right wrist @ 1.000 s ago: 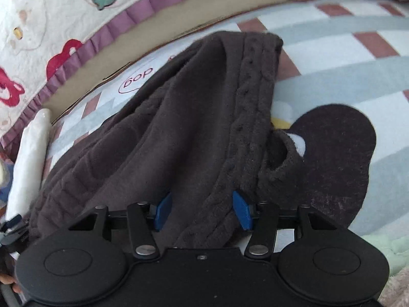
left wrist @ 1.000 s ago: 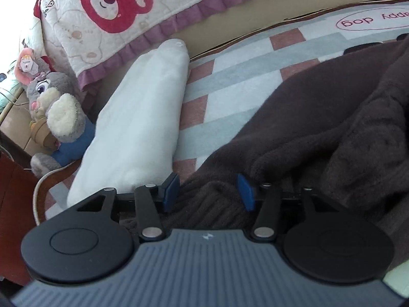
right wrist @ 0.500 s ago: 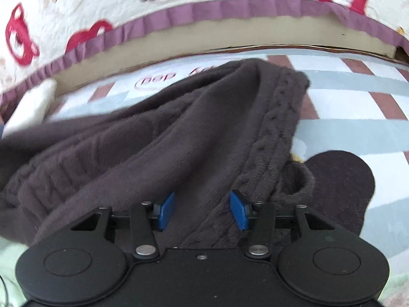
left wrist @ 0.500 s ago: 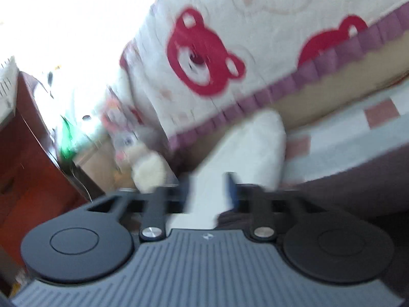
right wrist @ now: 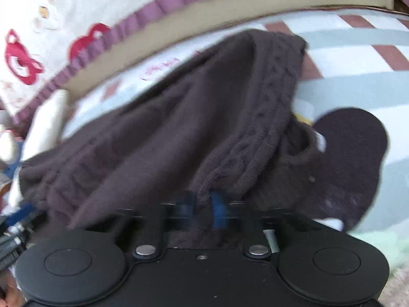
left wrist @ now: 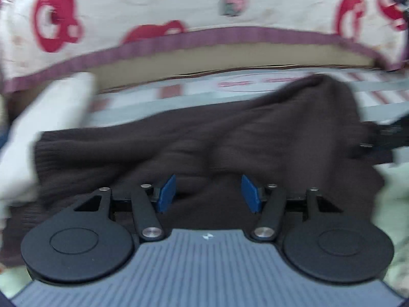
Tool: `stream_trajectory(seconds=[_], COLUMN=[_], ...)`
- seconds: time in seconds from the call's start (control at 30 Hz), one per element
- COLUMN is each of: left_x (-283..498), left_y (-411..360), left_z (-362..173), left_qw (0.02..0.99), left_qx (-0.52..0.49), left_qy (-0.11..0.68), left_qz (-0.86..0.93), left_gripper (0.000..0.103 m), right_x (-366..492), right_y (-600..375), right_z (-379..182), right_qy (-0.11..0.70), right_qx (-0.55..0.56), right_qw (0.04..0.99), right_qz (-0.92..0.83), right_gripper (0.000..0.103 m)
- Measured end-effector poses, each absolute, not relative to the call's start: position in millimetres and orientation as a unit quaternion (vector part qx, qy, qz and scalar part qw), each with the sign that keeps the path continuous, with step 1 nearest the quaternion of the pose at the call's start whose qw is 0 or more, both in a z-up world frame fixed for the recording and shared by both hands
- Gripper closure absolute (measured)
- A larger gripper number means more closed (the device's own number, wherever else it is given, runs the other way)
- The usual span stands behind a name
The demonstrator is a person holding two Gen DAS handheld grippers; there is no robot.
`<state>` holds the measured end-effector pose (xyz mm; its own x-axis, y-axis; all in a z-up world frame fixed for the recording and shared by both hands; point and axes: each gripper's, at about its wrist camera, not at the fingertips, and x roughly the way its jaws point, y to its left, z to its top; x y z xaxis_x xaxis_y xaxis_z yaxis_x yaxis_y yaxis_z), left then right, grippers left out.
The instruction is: Fold clothes
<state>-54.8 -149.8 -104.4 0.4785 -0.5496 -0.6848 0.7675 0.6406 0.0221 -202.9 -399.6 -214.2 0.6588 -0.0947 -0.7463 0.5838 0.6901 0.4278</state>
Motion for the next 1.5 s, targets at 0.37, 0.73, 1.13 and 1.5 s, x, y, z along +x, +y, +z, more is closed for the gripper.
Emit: stream_trajectory(seconds=[0.37, 0.73, 1.13, 1.5], left_x=[-89.3, -60.9, -85.5, -92.3], left_y=[-181.2, -260.3, -265.5, -245.3], left_z=[-92.7, -116.7, -135.1, -107.5], left_qw=[0.789, 0.763, 0.764, 0.748], left_qx=[0.146, 0.171, 0.246, 0.158], left_qy=[0.289, 0.367, 0.374, 0.374], left_qz=[-0.523, -0.505, -0.465, -0.525], left_gripper=[0.031, 0.030, 0.078, 0.059], right_x=[-194.8, -173.1, -237.3, -224.7], right_y=[-410.6, -419.3, -486.2, -431.5], right_z=[-183.3, -161.8, -207.1, -217.2], right_qy=[0.230, 0.216, 0.315, 0.356], right_qx=[0.395, 0.297, 0.460, 0.477], right_qw=[0.887, 0.930, 0.794, 0.801], right_qz=[-0.060, 0.017, -0.241, -0.063], right_gripper=[0.092, 0.099, 0.042, 0.059])
